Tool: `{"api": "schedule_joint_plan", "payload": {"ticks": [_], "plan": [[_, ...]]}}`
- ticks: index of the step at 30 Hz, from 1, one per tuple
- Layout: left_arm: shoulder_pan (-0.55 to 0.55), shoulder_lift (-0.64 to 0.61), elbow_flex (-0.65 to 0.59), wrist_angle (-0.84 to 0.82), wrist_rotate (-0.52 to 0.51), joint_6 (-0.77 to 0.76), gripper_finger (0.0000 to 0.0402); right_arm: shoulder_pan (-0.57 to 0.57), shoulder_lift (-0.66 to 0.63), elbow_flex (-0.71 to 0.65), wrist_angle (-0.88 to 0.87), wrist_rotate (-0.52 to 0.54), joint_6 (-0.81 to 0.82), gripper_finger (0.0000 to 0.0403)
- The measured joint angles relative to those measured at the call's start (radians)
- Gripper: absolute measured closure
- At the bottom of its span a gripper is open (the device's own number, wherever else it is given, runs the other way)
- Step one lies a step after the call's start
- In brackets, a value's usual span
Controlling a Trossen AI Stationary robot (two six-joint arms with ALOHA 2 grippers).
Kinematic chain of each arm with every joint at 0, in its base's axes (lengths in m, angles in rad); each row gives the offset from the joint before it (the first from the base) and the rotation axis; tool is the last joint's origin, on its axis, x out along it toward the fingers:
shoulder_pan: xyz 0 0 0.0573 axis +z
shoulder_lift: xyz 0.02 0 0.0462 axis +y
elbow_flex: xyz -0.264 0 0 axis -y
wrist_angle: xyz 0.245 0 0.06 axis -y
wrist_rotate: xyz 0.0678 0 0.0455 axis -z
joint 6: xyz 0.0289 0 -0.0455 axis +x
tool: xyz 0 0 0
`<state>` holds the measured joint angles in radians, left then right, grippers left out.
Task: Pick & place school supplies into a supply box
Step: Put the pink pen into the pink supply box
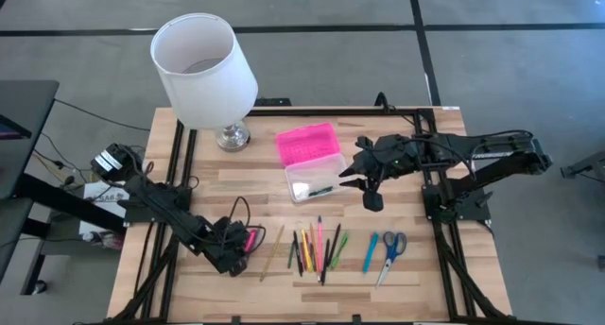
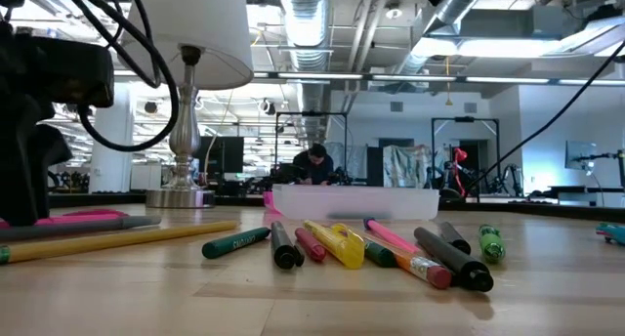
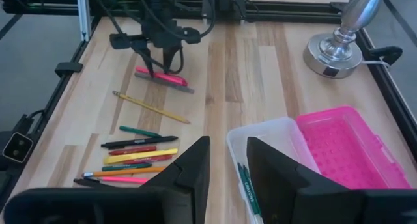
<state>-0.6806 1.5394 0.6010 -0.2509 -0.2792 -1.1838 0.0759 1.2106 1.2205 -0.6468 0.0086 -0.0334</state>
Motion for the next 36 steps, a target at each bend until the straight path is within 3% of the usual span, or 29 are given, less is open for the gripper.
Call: {"api": "schedule_joint_plan", "payload": {"ticks": [11, 16, 23, 36], "plan": [[0.003, -0.001, 0.005, -0.116, 0.017, -0.218, 0.0276, -0.007, 0.000, 0.000, 0.004, 0.000, 0.008, 0.0306], [0.023, -0.004, 0.006, -0.133, 0.078, -0.215, 0.0318, -0.007, 0.000, 0.000, 0.007, 0.000, 0.008, 0.0306], [0.051, -0.008, 0.008, -0.141, 0.131, -0.093, 0.0365, -0.006, 0.000, 0.000, 0.042, 0.000, 0.034, 0.0306], [0.164, -0.012, 0.011, -0.148, 0.231, -0.096, 0.0356, -0.001, 0.000, 0.000, 0.032, -0.003, 0.110, 0.0306]]}}
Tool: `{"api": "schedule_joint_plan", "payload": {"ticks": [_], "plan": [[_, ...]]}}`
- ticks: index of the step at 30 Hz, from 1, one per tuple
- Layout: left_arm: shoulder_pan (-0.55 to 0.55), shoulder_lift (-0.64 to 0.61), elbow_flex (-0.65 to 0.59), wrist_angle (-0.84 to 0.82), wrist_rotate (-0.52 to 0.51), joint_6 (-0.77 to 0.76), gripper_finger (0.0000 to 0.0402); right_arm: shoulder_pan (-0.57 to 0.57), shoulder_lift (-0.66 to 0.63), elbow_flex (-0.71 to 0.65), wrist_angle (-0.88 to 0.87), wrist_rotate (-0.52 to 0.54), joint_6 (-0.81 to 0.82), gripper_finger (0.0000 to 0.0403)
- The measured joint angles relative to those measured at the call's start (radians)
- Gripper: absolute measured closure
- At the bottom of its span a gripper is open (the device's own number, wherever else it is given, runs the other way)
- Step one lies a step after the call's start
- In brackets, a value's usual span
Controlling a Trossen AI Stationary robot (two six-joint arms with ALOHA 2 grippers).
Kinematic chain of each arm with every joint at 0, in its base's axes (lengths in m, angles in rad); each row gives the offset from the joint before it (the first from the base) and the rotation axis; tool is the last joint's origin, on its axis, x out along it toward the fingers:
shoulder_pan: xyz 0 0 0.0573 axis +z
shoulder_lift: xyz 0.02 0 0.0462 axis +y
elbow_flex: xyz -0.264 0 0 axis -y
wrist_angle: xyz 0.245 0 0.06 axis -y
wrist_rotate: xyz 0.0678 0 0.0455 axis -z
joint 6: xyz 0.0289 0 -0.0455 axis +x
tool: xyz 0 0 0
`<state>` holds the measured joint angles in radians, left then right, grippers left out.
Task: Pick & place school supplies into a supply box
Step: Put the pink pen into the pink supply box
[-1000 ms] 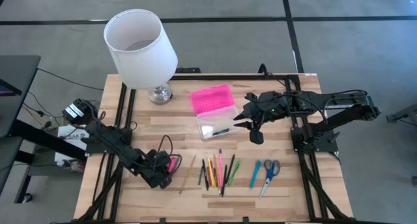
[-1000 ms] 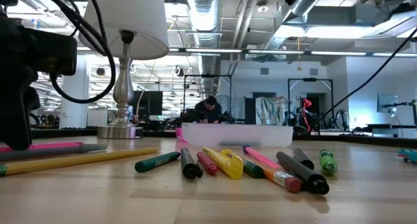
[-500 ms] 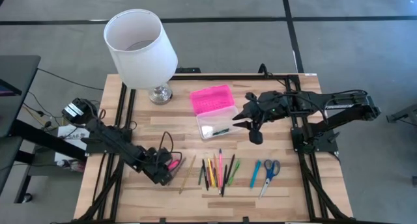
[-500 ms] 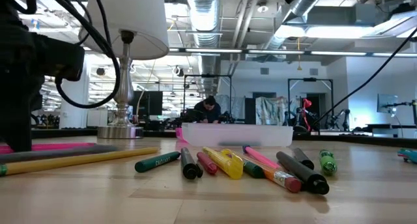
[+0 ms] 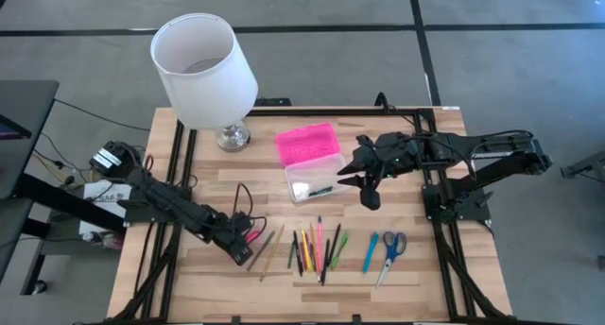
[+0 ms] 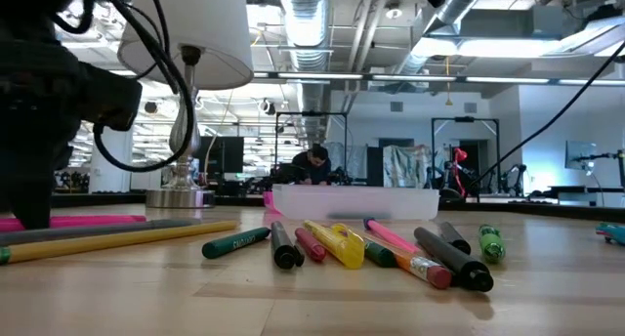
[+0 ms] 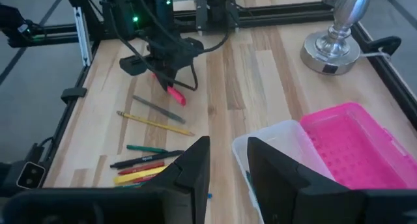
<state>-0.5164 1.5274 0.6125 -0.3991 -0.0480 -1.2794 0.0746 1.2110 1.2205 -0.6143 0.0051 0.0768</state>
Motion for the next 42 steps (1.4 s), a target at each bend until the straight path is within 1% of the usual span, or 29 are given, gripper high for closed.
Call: {"api": "schedule_joint_plan", "payload": {"ticks": [3, 7, 12, 21, 23, 25, 26, 29, 32, 38, 42], "plan": [[0.038, -0.002, 0.001, -0.005, 0.043, 0.010, 0.0363, 0.011, 0.000, 0.000, -0.013, 0.000, 0.005, 0.0306], [0.077, -0.002, 0.001, -0.005, 0.091, 0.060, 0.0362, 0.032, 0.000, 0.000, -0.014, 0.000, 0.019, 0.0306], [0.091, -0.002, 0.001, -0.005, 0.093, 0.093, 0.0358, 0.038, 0.000, 0.000, -0.014, 0.002, 0.052, 0.0306], [0.074, -0.002, 0.010, -0.017, 0.043, 0.095, 0.0357, 0.037, 0.000, 0.000, -0.014, 0.004, 0.099, 0.0306], [0.060, 0.000, 0.031, -0.074, -0.006, 0.096, 0.0357, 0.037, 0.000, 0.000, -0.014, 0.013, 0.104, 0.0306], [0.044, 0.003, 0.053, -0.207, -0.092, 0.098, 0.0357, 0.037, 0.000, 0.000, -0.014, 0.030, 0.108, 0.0306], [0.040, 0.004, 0.062, -0.248, -0.117, 0.098, 0.0357, 0.037, 0.000, 0.000, -0.012, 0.032, 0.109, 0.0306], [0.030, 0.013, 0.082, -0.333, -0.156, 0.097, 0.0357, 0.036, 0.000, 0.000, 0.003, 0.042, 0.109, 0.0306], [0.030, 0.013, 0.081, -0.384, -0.159, 0.115, 0.0357, 0.036, 0.000, 0.000, 0.015, 0.049, 0.109, 0.0306], [0.030, 0.012, 0.076, -0.388, -0.154, 0.132, 0.0357, 0.035, 0.000, 0.000, 0.024, 0.049, 0.109, 0.0306], [0.048, 0.011, 0.076, -0.379, -0.117, 0.146, 0.0357, 0.036, 0.000, 0.000, 0.024, 0.049, 0.109, 0.0306]]}}
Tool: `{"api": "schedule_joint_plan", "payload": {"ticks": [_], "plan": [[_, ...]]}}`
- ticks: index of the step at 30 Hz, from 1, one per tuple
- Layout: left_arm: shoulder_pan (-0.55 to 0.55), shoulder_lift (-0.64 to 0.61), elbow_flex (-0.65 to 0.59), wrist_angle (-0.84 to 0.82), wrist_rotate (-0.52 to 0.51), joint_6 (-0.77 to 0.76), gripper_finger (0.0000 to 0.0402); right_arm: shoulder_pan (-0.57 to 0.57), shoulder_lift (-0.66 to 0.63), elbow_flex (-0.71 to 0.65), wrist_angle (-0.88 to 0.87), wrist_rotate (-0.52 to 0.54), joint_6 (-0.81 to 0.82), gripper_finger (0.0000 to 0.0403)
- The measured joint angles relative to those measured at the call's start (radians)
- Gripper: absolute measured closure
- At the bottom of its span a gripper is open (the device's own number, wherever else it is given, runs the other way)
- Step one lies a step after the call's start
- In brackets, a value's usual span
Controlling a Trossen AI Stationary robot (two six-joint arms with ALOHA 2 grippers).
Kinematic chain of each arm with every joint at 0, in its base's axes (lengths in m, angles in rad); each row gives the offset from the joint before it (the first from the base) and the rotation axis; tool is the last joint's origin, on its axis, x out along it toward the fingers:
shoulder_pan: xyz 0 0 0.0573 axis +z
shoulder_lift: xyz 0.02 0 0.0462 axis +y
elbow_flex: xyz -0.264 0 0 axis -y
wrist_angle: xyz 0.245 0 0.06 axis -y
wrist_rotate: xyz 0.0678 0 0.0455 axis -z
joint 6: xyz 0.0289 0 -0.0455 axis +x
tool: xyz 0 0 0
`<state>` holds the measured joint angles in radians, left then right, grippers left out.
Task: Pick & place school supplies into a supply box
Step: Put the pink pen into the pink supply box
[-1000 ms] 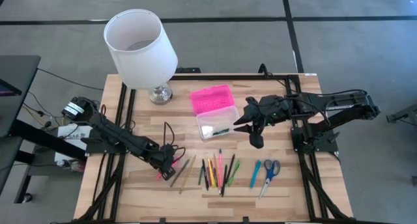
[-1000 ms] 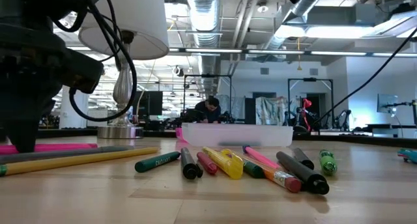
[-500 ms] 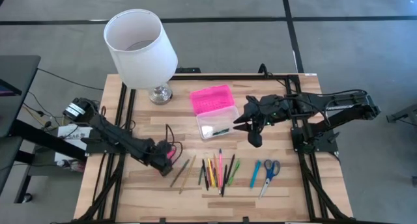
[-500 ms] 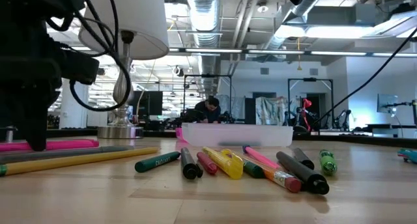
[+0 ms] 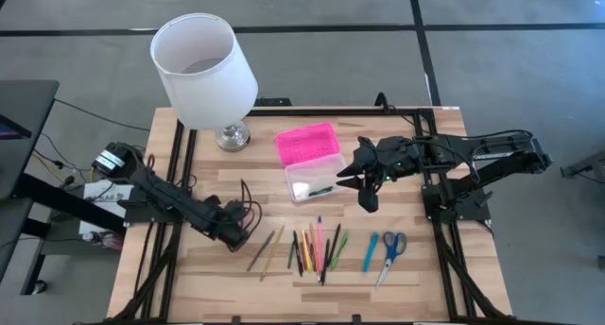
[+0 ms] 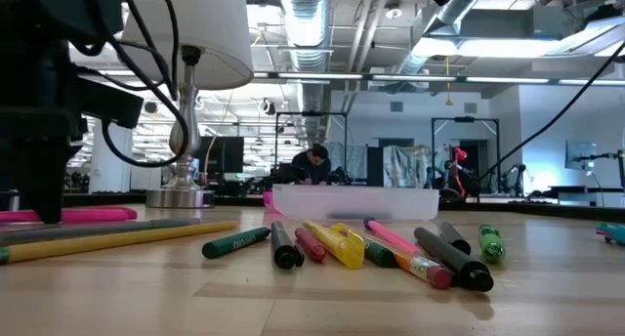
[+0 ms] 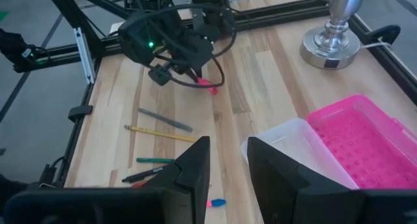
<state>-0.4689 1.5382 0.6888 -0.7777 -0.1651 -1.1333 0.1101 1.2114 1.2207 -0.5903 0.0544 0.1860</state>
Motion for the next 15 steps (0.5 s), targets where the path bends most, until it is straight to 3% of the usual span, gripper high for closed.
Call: {"api": "schedule_joint_plan", "payload": {"ticks": [5, 15], "plan": [[0.035, -0.001, 0.000, 0.021, 0.062, 0.035, 0.0356, 0.000, 0.000, 0.000, 0.000, 0.000, 0.000, 0.0306], [0.061, -0.002, 0.000, 0.056, 0.084, 0.076, 0.0356, 0.000, 0.000, 0.000, 0.000, -0.001, 0.000, 0.0306]]}}
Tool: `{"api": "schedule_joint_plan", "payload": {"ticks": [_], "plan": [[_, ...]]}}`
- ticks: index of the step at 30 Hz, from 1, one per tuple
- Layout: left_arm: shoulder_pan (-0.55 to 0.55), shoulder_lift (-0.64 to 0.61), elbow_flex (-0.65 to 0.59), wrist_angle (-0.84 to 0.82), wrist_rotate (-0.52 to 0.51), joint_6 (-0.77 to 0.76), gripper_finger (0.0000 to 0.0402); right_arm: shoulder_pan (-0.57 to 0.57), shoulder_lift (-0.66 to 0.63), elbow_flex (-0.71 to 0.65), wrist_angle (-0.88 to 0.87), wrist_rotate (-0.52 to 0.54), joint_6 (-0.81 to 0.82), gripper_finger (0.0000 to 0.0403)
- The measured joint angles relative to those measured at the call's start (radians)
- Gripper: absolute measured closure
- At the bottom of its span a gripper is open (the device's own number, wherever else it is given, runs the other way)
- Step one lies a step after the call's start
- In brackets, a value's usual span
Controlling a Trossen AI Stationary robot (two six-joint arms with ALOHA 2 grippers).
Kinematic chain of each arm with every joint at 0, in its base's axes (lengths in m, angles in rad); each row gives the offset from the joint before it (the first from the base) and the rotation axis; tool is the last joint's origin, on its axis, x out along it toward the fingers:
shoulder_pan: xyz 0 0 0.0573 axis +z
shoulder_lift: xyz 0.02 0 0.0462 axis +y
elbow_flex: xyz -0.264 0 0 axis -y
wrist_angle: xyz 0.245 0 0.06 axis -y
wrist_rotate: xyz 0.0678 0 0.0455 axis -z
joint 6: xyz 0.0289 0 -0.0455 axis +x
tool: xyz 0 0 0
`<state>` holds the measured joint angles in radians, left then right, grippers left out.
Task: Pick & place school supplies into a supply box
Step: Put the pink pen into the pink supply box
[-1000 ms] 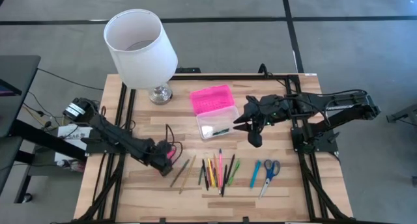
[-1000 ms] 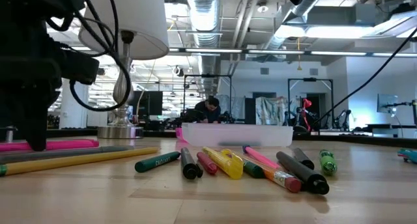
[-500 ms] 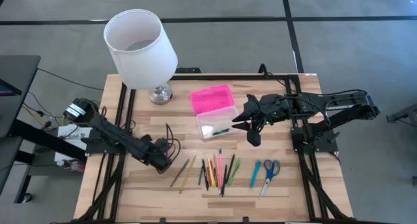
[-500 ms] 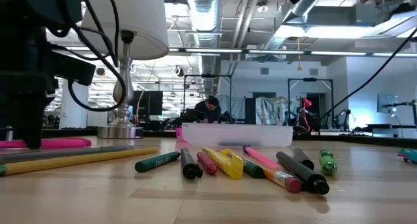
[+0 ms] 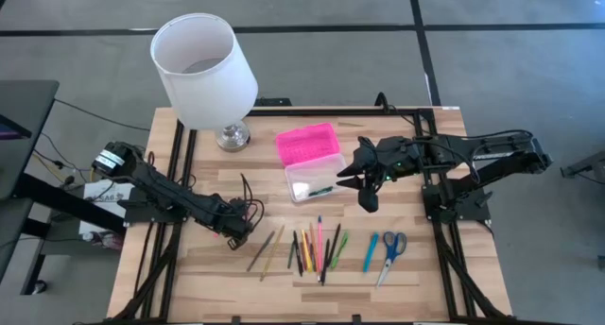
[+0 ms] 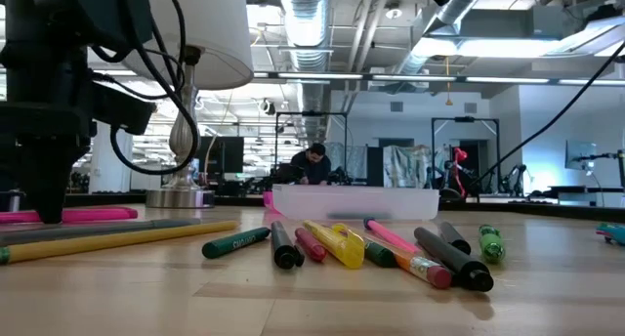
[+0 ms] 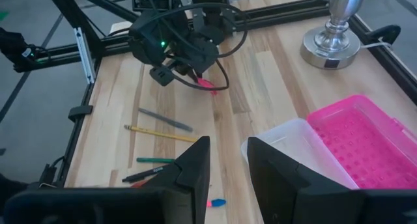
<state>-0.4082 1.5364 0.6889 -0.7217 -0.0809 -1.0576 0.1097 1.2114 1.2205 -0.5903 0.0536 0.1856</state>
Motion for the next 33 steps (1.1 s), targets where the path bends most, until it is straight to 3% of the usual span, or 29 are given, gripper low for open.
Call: {"api": "schedule_joint_plan", "payload": {"ticks": [11, 23, 29, 33], "plan": [[0.018, 0.008, 0.087, -0.080, -0.035, 0.072, 0.0386, 0.000, 0.000, 0.000, 0.000, 0.000, -0.002, 0.0306], [0.067, 0.005, 0.191, -0.074, -0.060, 0.167, 0.0378, 0.000, 0.000, 0.000, 0.000, -0.001, -0.002, 0.0306], [0.160, 0.003, 0.302, -0.042, -0.131, 0.324, 0.0376, 0.012, 0.000, 0.000, -0.001, -0.002, -0.002, 0.0306], [0.268, 0.003, 0.342, 0.080, -0.134, 0.453, 0.0376, 0.033, 0.000, 0.000, -0.007, -0.002, -0.002, 0.0306]]}}
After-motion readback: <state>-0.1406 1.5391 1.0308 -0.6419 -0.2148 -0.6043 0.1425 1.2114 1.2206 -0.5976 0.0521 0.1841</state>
